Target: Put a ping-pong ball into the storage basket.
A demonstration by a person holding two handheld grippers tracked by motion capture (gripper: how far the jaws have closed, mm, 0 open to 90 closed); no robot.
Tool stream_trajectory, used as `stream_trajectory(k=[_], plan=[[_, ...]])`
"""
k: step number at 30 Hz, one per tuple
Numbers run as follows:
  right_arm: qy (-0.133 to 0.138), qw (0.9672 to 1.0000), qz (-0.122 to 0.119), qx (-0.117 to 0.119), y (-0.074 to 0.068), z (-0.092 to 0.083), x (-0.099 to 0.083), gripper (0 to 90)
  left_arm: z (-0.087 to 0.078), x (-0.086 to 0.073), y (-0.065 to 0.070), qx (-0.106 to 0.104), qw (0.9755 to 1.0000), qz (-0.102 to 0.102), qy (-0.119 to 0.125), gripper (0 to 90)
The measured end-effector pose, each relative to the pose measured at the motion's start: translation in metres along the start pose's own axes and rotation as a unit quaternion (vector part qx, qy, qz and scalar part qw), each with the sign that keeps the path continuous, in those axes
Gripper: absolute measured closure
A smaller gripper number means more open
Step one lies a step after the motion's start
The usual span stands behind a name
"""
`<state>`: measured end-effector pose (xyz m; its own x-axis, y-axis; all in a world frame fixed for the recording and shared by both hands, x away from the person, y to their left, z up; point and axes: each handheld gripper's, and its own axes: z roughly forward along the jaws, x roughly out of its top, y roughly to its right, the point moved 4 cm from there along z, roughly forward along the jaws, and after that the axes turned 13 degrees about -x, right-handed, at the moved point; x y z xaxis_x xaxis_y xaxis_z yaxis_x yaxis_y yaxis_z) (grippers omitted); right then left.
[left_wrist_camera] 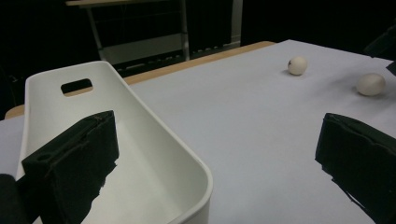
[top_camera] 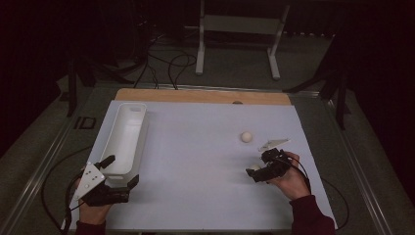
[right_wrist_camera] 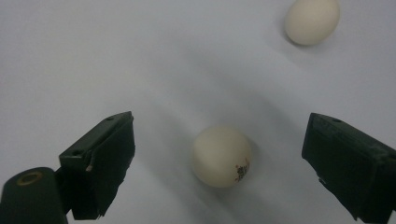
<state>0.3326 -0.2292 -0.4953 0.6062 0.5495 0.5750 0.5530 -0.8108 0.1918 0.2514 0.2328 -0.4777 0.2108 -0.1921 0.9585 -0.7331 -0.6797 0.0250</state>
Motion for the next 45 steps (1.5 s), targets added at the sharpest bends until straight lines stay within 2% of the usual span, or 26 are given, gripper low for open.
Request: stream_trajectory(k=[12,14,18,19,25,32,38,45], plan=[[-0.025,0.9996,-0.013,0.006,-0.003,0.008,-0.002,10.3,0.0,0.0,0.0,-0.001,1.0,0.0,-0.001,0.0],[-0.037,0.9992,-0.018,0.002,-0.005,0.012,-0.003,11.7,0.0,0.0,0.0,0.0,1.0,0.0,0.0,0.0],[-0.04,0.999,-0.018,0.002,-0.005,0.014,-0.004,12.2,0.0,0.0,0.0,0.0,1.0,0.0,0.0,0.0],[-0.05,0.9985,-0.021,0.006,-0.007,0.017,-0.004,12.6,0.0,0.0,0.0,0.0,1.0,0.0,-0.001,0.0],[-0.07,0.9973,-0.021,-0.001,-0.007,0.022,-0.007,14.2,0.0,0.0,0.0,0.001,1.0,0.0,-0.001,0.0],[-0.089,0.9958,-0.023,-0.007,-0.006,0.027,-0.009,21.4,-0.001,0.0,0.0,0.002,1.0,0.0,0.0,0.0],[-0.091,0.9956,-0.022,-0.005,-0.005,0.029,-0.009,31.4,-0.001,0.0,0.0,0.003,1.0,0.0,0.001,0.0],[-0.097,0.9949,-0.029,-0.004,-0.006,0.03,-0.011,38.7,-0.001,0.0,0.0,0.003,1.0,0.0,0.0,0.0]])
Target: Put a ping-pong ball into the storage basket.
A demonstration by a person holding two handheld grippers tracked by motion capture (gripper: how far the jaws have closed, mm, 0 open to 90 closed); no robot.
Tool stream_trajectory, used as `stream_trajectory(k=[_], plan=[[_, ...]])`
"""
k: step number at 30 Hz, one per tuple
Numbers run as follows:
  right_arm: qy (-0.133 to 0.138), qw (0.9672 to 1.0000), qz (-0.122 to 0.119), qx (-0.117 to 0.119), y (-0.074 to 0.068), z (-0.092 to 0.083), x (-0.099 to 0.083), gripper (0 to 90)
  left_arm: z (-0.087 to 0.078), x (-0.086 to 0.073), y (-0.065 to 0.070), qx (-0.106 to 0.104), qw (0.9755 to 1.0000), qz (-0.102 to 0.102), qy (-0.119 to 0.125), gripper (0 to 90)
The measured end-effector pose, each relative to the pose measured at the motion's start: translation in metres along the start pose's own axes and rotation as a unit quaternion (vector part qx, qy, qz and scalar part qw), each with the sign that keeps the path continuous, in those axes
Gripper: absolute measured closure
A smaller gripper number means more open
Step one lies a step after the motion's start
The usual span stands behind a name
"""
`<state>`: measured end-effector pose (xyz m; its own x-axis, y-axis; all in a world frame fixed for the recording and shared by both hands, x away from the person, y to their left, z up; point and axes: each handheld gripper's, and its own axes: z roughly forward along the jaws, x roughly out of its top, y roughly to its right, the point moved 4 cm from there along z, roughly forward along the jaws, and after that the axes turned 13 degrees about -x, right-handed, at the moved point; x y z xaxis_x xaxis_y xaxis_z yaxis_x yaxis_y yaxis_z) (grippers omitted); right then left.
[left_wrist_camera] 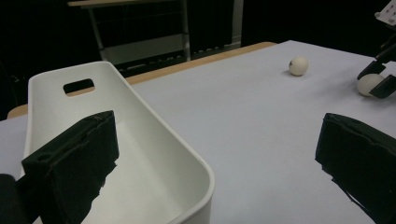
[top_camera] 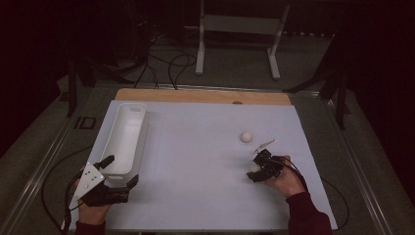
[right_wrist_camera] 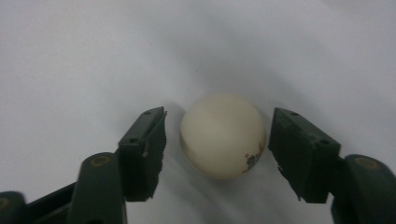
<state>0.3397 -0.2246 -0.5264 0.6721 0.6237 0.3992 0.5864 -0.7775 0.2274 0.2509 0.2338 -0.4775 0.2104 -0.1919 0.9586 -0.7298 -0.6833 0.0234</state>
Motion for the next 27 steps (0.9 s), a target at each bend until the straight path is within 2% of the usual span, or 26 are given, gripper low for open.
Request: stream_trajectory(k=[4,7,12,27], plan=[[-0.003,1.0,-0.005,-0.006,-0.001,0.002,0.0,42.4,0.0,0.0,0.0,0.0,1.0,0.0,0.0,0.0],[-0.007,0.9999,-0.008,-0.007,-0.003,0.003,-0.001,49.9,0.0,0.0,0.0,0.0,1.0,0.0,0.0,0.0],[-0.005,0.9998,-0.018,-0.007,-0.005,0.001,-0.001,50.4,0.0,0.0,0.0,0.0,1.0,0.0,0.001,0.0],[0.011,0.9999,-0.01,0.002,-0.008,-0.008,0.002,50.4,0.001,0.0,0.001,-0.003,1.0,0.0,0.0,0.0]])
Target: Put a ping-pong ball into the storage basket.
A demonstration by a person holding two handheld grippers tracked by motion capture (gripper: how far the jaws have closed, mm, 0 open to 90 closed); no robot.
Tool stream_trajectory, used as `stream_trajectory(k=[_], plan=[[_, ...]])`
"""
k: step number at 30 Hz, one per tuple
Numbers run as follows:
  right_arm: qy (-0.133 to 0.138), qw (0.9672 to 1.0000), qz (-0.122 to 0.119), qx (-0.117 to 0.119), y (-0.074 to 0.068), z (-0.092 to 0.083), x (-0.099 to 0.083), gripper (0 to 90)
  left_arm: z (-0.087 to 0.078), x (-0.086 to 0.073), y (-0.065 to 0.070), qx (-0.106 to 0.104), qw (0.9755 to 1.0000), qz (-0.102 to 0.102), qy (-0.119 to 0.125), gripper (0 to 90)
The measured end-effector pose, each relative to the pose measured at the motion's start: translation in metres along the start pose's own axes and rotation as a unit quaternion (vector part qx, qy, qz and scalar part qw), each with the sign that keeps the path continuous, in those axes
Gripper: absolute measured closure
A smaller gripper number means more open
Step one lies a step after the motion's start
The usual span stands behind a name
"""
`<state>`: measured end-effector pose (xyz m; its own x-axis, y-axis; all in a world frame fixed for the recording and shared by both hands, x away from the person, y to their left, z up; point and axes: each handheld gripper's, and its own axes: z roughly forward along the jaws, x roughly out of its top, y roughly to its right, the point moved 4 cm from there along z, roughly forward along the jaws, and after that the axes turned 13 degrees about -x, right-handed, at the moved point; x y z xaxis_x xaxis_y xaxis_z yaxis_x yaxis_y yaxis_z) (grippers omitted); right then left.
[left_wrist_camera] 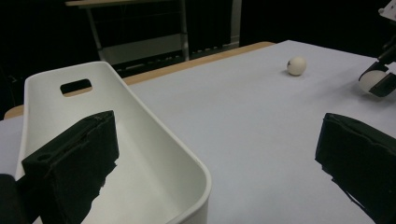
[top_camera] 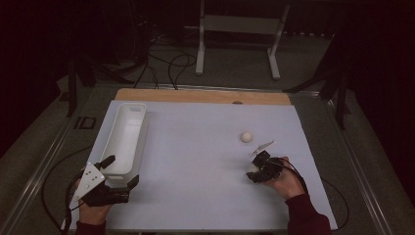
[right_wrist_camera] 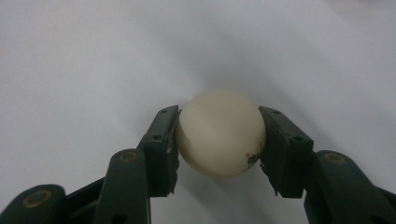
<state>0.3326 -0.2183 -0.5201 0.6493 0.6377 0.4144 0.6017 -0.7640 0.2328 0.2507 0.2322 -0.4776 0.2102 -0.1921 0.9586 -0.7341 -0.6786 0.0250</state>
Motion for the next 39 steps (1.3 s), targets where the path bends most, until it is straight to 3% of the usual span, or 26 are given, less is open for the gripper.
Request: stream_trajectory(k=[39], plan=[[0.045,0.9987,-0.022,-0.003,-0.016,-0.032,0.05,50.5,0.0,0.0,0.0,-0.002,1.0,-0.001,0.003,0.0]])
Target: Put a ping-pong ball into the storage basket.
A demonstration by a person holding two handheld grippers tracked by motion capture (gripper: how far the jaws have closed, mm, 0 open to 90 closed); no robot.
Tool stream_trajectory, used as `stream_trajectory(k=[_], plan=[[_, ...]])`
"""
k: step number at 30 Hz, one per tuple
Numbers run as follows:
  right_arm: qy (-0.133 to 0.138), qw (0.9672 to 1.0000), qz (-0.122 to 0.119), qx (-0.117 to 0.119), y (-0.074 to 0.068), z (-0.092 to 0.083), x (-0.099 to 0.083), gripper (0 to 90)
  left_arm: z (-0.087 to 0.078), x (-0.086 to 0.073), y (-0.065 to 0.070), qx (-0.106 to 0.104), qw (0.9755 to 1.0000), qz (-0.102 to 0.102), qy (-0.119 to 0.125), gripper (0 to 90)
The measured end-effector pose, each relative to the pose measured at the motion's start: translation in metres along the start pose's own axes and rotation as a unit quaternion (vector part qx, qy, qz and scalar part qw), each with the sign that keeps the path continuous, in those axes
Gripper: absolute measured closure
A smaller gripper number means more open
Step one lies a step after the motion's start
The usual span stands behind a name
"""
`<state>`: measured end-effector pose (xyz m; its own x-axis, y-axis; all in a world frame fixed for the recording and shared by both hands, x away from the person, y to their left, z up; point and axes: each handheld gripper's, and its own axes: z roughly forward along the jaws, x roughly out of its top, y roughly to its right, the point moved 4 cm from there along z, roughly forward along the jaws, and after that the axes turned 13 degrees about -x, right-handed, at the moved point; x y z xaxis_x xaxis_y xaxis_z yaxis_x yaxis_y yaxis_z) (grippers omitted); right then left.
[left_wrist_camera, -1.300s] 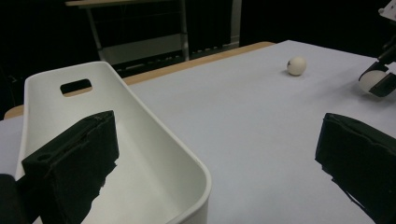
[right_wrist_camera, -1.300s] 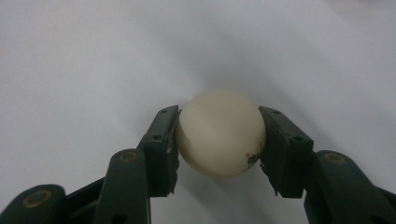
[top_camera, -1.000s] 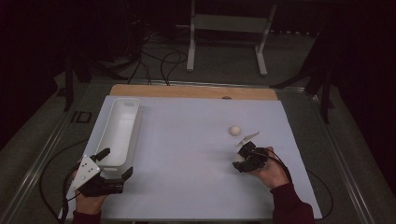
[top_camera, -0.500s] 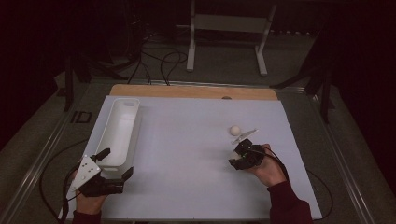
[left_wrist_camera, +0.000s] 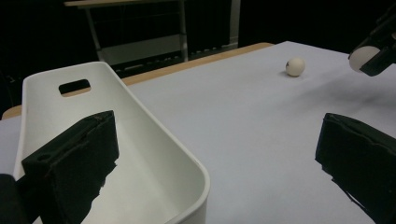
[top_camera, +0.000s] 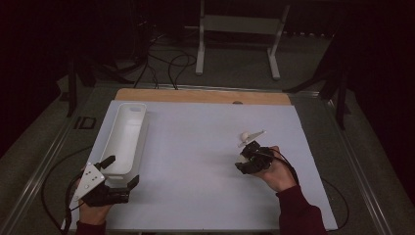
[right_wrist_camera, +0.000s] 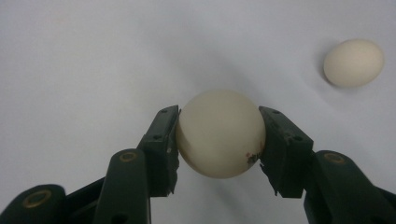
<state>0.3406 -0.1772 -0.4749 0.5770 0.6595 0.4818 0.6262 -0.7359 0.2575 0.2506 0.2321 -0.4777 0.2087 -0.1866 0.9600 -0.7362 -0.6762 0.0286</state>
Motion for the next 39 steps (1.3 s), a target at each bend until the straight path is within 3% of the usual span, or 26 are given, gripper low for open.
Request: stream_trajectory(k=[39], plan=[[0.026,0.9996,-0.012,-0.001,-0.011,-0.014,0.04,50.6,-0.001,0.0,0.0,0.0,1.0,-0.004,0.002,0.0]])
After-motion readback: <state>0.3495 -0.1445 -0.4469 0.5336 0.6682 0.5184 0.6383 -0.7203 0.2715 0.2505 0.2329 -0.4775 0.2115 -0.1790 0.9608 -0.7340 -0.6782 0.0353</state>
